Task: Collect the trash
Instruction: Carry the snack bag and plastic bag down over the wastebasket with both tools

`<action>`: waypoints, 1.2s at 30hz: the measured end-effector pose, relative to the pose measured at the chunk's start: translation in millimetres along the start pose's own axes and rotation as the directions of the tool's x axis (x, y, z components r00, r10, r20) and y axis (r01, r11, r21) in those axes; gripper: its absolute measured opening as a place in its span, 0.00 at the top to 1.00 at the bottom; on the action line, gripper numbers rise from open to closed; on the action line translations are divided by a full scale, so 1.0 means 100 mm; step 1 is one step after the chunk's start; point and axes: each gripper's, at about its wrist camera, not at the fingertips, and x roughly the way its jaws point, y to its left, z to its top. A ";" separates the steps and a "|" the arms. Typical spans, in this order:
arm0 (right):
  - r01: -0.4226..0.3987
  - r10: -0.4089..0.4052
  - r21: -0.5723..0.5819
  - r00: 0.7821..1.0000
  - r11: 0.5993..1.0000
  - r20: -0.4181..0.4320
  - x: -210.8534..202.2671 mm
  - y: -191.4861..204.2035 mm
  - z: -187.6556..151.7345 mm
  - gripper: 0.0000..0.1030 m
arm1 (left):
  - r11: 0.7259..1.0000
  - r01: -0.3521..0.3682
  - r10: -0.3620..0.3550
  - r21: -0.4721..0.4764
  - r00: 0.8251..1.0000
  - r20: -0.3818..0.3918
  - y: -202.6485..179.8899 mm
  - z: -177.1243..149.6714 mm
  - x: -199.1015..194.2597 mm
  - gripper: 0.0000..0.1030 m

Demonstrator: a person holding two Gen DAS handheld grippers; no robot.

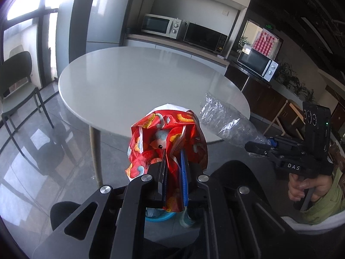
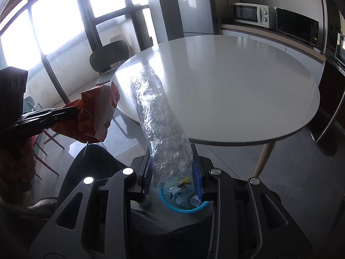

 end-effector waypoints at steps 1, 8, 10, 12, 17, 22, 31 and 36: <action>-0.008 0.008 0.001 1.000 1.000 -0.012 0.00 0.02 -0.05 0.71 | 1.000 0.007 -0.008 -0.014 1.000 -0.019 0.02 -0.04 0.02 0.91; -0.028 0.026 -0.017 0.995 0.999 -0.096 0.12 0.14 -0.42 0.71 | 1.000 0.005 -0.009 -0.026 0.992 -0.123 0.08 -0.38 0.20 0.91; -0.028 0.027 -0.001 0.991 1.000 -0.132 0.23 0.12 -0.53 0.71 | 1.000 -0.002 -0.002 -0.024 0.988 -0.152 0.08 -0.44 0.34 0.91; -0.028 0.030 0.017 0.986 0.999 -0.164 0.36 0.08 -0.63 0.71 | 1.000 -0.013 0.010 -0.019 0.985 -0.172 0.09 -0.52 0.47 0.91; 0.024 -0.016 0.034 0.973 0.999 -0.232 0.73 -0.05 -0.77 0.71 | 0.997 -0.035 0.018 -0.067 0.970 -0.241 0.20 -0.67 0.85 0.91; 0.059 -0.037 0.065 0.954 0.996 -0.296 1.20 -0.18 -0.85 0.71 | 0.994 -0.050 0.020 -0.098 0.958 -0.286 0.25 -0.76 1.17 0.91; 0.103 -0.013 0.191 0.906 0.976 -0.422 2.07 -0.42 -1.08 0.71 | 0.986 -0.124 0.075 -0.115 0.931 -0.357 0.41 -0.89 1.81 0.91; 0.158 -0.032 0.226 0.879 0.961 -0.476 2.44 -0.51 -1.15 0.71 | 0.977 -0.183 0.125 -0.108 0.906 -0.403 0.53 -0.91 2.19 0.91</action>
